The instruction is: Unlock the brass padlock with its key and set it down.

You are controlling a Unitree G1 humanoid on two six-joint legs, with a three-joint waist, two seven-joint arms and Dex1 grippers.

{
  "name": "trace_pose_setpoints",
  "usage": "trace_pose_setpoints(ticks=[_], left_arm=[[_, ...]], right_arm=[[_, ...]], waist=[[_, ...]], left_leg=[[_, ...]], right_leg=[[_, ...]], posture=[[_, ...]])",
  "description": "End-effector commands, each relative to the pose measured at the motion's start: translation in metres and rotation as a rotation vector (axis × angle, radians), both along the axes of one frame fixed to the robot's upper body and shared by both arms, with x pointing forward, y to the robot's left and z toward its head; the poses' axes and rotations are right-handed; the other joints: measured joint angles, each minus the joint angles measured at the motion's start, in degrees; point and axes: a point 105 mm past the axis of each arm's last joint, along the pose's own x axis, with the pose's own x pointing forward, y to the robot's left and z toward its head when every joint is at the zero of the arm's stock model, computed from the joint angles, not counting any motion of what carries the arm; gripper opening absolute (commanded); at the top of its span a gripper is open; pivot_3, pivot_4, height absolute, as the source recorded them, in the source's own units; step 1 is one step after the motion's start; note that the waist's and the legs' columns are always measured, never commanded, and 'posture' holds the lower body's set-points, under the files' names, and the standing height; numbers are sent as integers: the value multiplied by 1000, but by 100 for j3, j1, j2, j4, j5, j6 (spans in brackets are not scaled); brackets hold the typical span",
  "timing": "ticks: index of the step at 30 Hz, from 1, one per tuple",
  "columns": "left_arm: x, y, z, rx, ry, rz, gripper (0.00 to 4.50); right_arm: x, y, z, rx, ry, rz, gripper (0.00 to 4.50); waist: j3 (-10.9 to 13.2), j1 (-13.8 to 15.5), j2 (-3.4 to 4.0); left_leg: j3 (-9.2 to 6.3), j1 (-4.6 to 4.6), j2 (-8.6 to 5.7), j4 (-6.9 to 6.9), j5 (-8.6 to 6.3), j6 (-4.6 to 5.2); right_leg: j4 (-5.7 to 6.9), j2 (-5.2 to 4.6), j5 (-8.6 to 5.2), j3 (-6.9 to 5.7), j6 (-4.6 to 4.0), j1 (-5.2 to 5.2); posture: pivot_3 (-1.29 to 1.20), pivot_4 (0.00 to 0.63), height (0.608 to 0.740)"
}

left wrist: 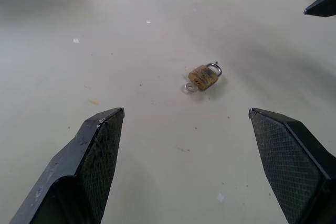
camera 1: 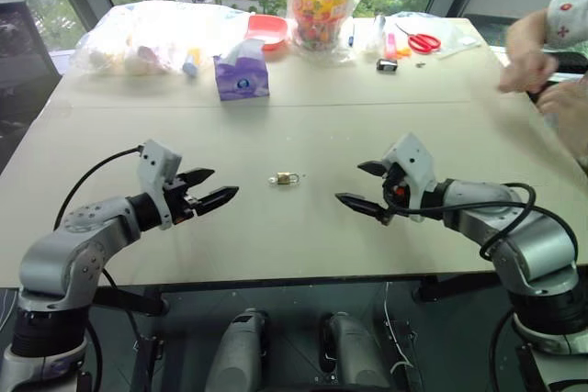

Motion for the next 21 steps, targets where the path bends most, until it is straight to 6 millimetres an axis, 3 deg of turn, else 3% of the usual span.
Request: trace_pose_setpoints(ticks=[1, 17, 21], left_arm=[[1, 0, 12, -24, -58, -5, 3937], [3, -5, 15, -25, -60, -23, 3937], [1, -1, 9, 108, -41, -94, 3937]], right_arm=[[1, 2, 10, -4, -54, 15, 4214], [7, 3, 9, -19, -46, 14, 4214], [22, 14, 2, -86, -2, 31, 4214]], waist=[[0, -1, 0], [0, -1, 0], [0, -29, 0]], left_leg=[[0, 0, 0, 0, 6, 9], [0, 0, 0, 3, 8, 14], [2, 1, 0, 5, 9, 14]], right_leg=[[0, 0, 0, 0, 0, 0], [1, 2, 0, 0, 0, 2], [5, 4, 1, 0, -2, -1]], posture=[[0, 150, 740], [0, 150, 740], [0, 150, 740]])
